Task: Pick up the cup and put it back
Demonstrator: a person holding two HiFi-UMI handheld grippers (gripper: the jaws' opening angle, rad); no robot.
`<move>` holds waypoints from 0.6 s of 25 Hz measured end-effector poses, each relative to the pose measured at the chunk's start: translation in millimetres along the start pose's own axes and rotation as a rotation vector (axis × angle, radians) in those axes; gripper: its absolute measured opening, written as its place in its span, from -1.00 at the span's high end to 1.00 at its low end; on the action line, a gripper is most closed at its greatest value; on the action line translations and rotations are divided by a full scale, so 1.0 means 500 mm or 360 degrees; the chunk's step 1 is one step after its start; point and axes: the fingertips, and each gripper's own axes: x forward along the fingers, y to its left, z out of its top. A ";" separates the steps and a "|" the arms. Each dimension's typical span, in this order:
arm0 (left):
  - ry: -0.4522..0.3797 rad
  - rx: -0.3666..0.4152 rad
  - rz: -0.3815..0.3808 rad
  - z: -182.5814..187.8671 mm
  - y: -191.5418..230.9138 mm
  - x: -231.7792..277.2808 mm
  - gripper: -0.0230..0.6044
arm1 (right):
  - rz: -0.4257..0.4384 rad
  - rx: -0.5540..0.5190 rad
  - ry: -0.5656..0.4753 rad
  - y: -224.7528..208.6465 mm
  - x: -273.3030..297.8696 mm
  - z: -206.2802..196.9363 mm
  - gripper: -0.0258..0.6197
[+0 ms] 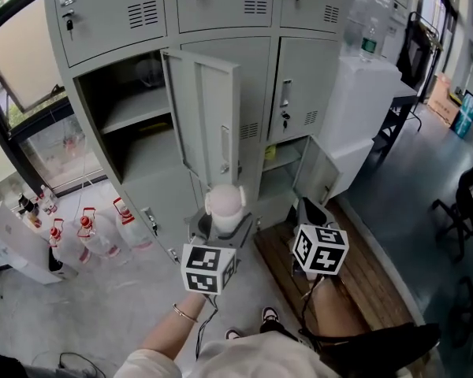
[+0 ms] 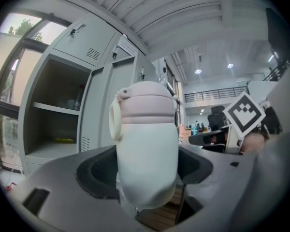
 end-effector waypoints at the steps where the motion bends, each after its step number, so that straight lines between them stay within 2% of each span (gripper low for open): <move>1: -0.0004 -0.0004 -0.0030 0.003 -0.014 0.008 -0.17 | -0.0019 0.0007 0.0001 -0.012 -0.003 -0.001 0.94; 9: -0.0031 -0.0035 -0.0248 0.013 -0.137 0.095 -0.17 | -0.0115 0.0041 -0.0012 -0.108 -0.008 0.005 0.94; 15: -0.0008 -0.0060 -0.0314 -0.018 -0.206 0.188 -0.17 | -0.0180 0.0073 0.0005 -0.220 0.004 -0.009 0.94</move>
